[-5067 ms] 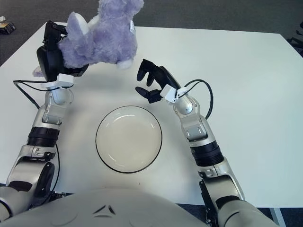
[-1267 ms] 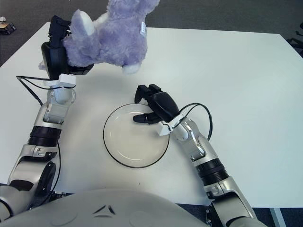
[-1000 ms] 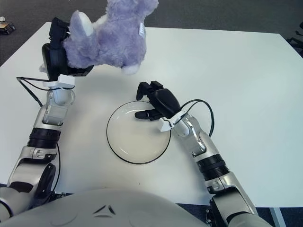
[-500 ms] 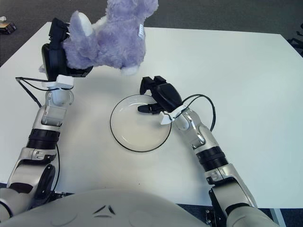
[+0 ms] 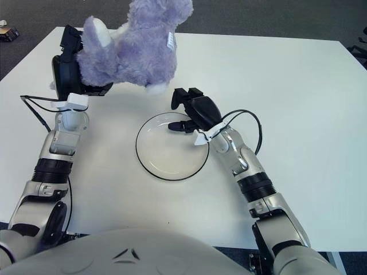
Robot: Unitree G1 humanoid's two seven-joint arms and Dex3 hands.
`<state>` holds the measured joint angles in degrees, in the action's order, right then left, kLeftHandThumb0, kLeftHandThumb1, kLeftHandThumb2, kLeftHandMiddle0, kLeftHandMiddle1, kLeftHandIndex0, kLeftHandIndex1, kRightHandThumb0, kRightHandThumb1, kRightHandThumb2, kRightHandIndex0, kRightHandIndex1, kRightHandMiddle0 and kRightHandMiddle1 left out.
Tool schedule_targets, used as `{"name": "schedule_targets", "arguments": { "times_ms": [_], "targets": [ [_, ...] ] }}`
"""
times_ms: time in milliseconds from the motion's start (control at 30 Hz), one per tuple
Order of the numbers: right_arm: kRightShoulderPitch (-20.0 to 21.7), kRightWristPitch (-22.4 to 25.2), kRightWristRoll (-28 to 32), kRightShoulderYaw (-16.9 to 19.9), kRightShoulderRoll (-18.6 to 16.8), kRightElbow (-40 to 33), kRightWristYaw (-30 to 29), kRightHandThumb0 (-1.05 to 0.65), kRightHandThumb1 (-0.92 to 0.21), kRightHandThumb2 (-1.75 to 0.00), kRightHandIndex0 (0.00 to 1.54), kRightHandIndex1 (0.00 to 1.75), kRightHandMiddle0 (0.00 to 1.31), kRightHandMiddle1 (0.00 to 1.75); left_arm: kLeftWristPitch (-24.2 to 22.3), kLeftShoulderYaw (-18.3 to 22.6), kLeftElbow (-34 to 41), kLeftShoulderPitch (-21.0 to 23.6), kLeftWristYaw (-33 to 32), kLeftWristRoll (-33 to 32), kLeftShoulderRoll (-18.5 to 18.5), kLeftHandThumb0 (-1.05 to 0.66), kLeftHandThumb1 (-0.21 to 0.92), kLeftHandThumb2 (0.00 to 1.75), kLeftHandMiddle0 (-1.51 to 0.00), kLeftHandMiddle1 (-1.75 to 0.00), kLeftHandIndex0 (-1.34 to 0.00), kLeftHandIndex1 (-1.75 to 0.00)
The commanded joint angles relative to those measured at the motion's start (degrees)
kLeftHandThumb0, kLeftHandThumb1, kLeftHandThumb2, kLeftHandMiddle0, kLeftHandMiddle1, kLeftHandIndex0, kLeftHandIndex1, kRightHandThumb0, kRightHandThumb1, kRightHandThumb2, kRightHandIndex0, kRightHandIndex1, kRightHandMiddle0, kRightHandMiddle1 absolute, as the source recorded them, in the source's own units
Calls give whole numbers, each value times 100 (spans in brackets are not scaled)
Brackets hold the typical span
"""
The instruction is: Put the doll into the plate.
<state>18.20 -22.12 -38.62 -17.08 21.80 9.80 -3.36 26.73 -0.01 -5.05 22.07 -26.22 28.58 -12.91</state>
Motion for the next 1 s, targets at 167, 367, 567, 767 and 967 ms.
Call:
{"name": "schedule_targets", "arguments": {
  "times_ms": [167, 367, 567, 767, 967],
  "targets": [
    [336, 115, 5, 102, 60, 250, -61, -35, -92, -51, 14, 175, 19, 175, -62, 31, 414, -180, 299, -199, 70, 0, -6, 175, -89, -175, -68, -173],
    [426, 111, 22, 135, 35, 375, -163, -35, -92, -51, 9, 175, 19, 175, 52, 36, 453, -215, 344, -217, 92, 0, -7, 175, -89, -175, -69, -173],
    [484, 113, 20, 162, 35, 448, -238, -35, -92, -51, 4, 169, 19, 175, 116, 42, 462, -232, 383, -233, 97, 0, -6, 175, -89, -175, -68, -174],
    [559, 136, 52, 210, 48, 510, -269, -35, -92, -52, 3, 162, 19, 175, 126, 24, 485, -267, 478, -273, 108, 0, -6, 175, -89, -175, -68, -174],
    [684, 141, 18, 243, 76, 649, -322, -35, -92, -51, 2, 162, 19, 175, 131, 27, 505, -277, 569, -320, 111, 0, -6, 175, -89, -175, -68, -174]
  ]
}}
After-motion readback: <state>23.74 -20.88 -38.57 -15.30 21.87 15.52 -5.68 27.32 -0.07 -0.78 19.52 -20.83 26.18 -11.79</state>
